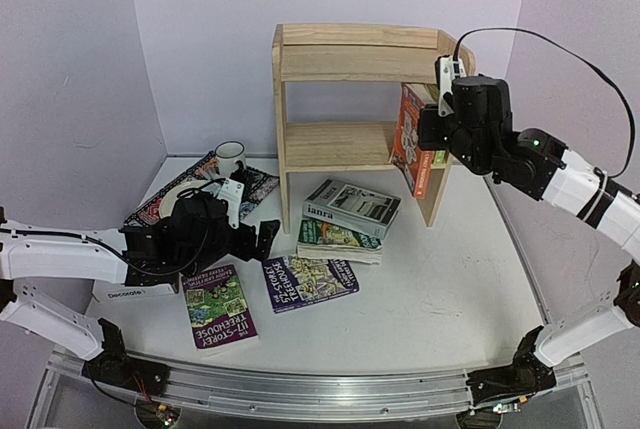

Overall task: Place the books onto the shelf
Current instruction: Place the book on the shelf.

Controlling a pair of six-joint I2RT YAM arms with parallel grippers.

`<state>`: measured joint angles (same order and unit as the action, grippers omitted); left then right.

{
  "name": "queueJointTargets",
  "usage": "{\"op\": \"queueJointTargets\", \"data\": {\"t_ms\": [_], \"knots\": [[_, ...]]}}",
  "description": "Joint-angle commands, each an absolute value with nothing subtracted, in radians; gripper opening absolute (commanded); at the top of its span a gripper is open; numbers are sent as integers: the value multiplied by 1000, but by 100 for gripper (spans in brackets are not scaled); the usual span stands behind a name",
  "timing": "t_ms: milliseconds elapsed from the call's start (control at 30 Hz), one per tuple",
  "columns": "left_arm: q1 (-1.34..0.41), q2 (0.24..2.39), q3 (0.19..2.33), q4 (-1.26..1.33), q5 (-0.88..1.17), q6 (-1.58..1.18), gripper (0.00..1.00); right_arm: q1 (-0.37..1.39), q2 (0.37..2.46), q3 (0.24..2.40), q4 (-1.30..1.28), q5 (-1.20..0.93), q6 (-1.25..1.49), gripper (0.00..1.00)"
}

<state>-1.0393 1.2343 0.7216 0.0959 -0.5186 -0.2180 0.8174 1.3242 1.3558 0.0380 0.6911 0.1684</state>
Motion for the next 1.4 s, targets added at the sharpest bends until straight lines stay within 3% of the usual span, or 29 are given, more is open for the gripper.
{"op": "queueJointTargets", "data": {"t_ms": [0, 1367], "knots": [[-1034, 1226, 758, 99, -536, -234, 99, 797, 1331, 1420, 103, 690, 158, 0], [-1035, 1255, 781, 77, -570, -222, 99, 659, 1414, 1429, 281, 588, 100, 0]]}}
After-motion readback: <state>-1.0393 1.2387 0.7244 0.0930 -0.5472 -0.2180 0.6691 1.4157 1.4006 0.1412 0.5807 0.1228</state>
